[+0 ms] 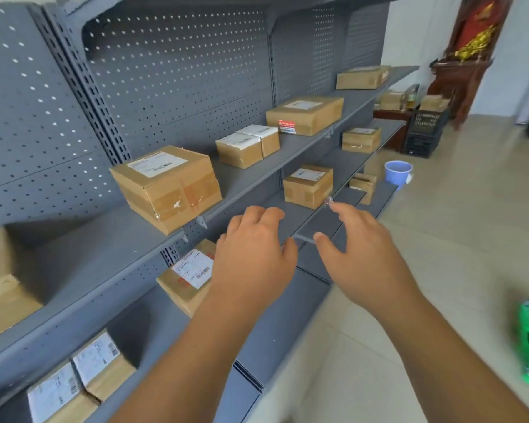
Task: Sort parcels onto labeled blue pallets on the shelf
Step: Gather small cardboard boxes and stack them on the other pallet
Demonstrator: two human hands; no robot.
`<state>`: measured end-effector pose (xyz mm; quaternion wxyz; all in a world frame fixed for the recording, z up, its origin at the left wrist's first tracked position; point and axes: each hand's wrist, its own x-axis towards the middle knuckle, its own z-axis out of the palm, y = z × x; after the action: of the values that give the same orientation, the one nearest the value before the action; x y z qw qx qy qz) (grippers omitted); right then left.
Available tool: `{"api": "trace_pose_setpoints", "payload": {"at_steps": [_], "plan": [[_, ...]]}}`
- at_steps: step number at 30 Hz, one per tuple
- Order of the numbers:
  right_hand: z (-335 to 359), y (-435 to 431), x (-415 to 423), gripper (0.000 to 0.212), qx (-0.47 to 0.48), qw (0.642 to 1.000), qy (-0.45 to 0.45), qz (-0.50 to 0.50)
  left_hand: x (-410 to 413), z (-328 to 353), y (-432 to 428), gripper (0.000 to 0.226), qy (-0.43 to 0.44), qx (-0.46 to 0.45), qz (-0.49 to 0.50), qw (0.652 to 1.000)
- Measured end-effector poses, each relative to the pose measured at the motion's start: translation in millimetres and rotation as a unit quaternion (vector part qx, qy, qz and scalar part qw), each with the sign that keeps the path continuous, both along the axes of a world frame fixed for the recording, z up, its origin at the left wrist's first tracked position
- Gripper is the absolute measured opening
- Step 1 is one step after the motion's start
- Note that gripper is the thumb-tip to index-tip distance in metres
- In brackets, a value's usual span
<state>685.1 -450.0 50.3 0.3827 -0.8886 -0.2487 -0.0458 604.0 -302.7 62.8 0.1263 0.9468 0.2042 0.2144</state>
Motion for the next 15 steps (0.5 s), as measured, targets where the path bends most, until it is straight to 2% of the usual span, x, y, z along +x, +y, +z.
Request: {"api": "trace_pose_setpoints", "payload": {"at_steps": [6,11,15], "plan": [[2,29,77,0.053,-0.036,0.998,-0.008,-0.044,91,-8,33,0.045,-0.015,-0.027,-0.043,0.999],[10,51,140,0.043,-0.028,0.996,-0.022,-0.084,162,-5,59,0.036,-0.028,-0.053,-0.091,0.994],[2,58,183,0.051,-0.03,0.993,-0.013,-0.111,215,-8,67,0.034,-0.023,-0.063,-0.127,0.99]]}}
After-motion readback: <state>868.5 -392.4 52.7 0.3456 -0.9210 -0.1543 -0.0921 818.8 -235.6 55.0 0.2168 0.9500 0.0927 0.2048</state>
